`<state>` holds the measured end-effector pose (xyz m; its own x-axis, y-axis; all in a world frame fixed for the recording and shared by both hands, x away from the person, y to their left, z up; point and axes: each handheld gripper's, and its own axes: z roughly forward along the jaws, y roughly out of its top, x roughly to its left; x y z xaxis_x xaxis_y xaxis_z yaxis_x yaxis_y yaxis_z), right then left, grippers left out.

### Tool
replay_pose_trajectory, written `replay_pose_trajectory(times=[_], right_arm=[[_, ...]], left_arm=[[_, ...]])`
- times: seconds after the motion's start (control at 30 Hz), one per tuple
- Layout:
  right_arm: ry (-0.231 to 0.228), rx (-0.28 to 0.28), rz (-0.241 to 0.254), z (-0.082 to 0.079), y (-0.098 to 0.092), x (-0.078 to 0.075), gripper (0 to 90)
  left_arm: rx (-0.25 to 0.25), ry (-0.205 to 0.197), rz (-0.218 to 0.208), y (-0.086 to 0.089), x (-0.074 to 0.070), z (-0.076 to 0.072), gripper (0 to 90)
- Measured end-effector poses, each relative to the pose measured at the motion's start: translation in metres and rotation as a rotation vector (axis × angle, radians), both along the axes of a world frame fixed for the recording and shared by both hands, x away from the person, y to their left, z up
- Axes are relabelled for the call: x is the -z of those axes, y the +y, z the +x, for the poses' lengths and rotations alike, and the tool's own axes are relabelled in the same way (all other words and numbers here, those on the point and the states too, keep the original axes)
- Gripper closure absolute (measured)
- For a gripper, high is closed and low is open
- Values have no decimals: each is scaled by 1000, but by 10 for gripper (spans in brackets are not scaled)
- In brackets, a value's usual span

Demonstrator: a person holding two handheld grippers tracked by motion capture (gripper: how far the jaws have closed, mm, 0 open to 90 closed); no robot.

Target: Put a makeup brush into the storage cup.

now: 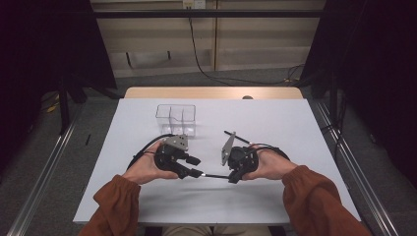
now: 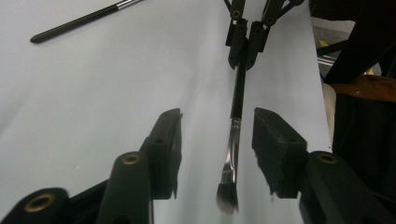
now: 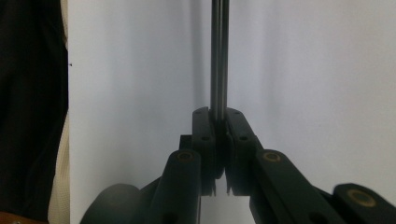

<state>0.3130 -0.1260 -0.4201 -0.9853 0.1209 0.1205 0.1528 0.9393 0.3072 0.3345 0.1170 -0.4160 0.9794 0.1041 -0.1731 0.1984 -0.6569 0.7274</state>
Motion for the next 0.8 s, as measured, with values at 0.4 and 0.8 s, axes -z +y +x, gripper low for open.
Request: replay_pose_trajectory(times=[0.4,0.8], right_arm=[[-9,40,4,2,-10,2,841],[2,73,8,1,-20,4,841]], left_arm=[[-120,-15,16,5,2,2,139],[-147,-15,-30,19,-5,-3,46]])
